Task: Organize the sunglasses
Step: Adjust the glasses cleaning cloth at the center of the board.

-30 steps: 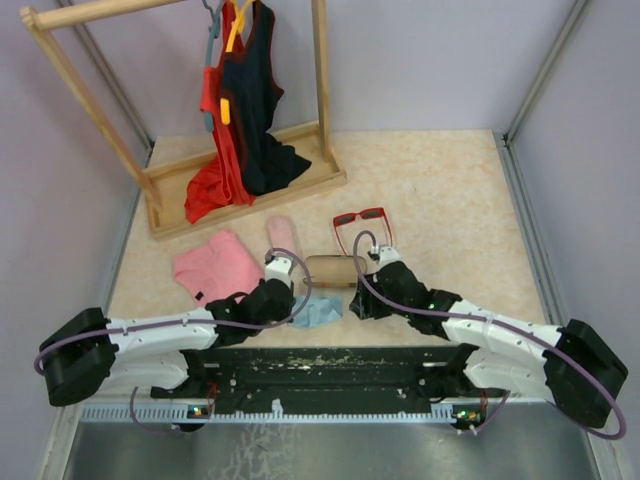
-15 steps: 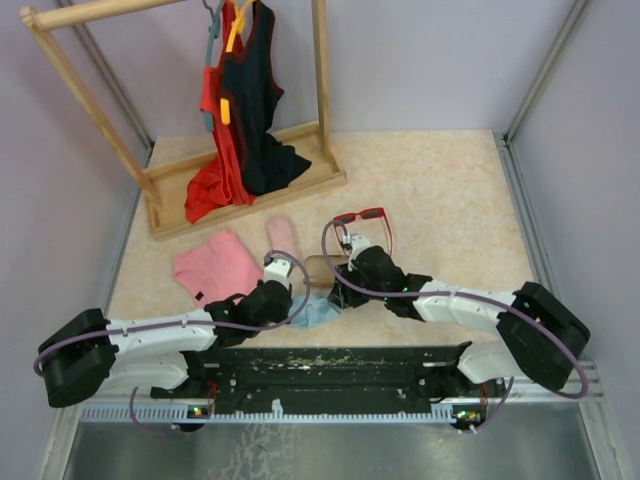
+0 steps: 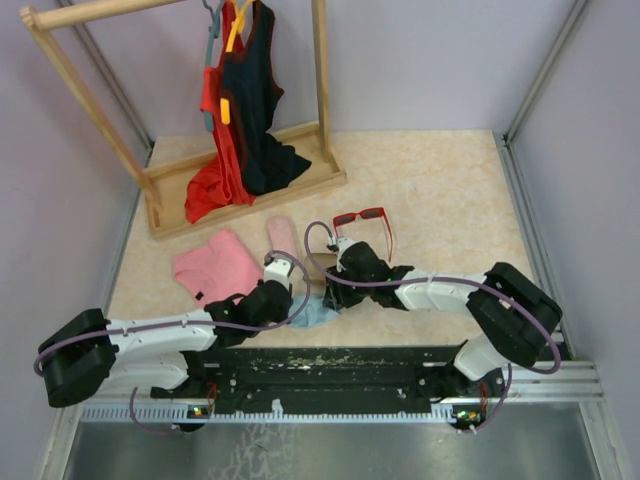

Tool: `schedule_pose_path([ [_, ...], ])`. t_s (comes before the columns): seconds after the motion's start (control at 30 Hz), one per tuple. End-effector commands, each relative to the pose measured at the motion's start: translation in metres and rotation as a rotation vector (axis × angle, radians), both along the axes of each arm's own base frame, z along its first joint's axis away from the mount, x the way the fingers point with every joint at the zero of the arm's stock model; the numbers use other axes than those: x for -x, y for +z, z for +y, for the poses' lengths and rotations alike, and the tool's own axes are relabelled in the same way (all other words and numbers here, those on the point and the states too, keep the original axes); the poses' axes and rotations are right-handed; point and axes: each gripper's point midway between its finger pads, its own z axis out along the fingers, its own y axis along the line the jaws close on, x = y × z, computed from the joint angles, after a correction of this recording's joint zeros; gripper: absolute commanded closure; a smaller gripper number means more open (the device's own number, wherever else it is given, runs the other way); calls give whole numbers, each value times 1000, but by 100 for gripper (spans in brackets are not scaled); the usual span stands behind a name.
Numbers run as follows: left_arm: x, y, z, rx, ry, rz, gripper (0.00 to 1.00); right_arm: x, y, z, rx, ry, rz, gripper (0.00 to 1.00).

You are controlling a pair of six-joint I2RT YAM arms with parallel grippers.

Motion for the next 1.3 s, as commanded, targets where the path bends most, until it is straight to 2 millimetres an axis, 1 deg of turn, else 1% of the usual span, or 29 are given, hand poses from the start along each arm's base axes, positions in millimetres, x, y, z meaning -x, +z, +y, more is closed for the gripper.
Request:
schedule_pose_path([
  [0.0, -2, 2, 0, 13, -5, -13, 100, -1, 10, 9, -11, 23, 4, 61],
  [0.1, -2, 1, 1, 12, -1, -14, 100, 5, 9, 9, -24, 25, 28, 62],
  [0.23, -2, 0, 0, 14, 2, -11, 100, 10, 5, 9, -26, 28, 52, 68],
  [0.4, -2, 0, 1, 18, 4, -10, 100, 11, 6, 11, -57, 16, 56, 81],
  [0.47, -2, 1, 1, 21, 5, -9, 100, 12, 5, 11, -59, 10, 61, 88],
  [0.53, -1, 1, 1, 26, 10, -8, 100, 12, 5, 8, -57, -2, 59, 98],
  [0.57, -1, 2, 1, 26, 10, -6, 100, 12, 5, 5, -52, -14, 55, 100],
  [0.73, 0, 2, 3, 35, 21, -3, 100, 14, 3, -17, -3, -80, 30, 100],
  [0.8, 0, 1, 3, 37, 22, 0, 100, 18, 7, -23, -10, -96, 25, 100],
  [0.97, 1, 0, 1, 40, 16, 7, 100, 28, 3, -35, -6, -116, 47, 100],
  [1.07, 2, 0, -1, 45, 7, 13, 100, 33, 2, -38, -16, -109, 55, 100],
  [1.27, 2, -2, -6, 46, -11, 22, 100, 46, 3, -33, -66, 3, 34, 100],
])
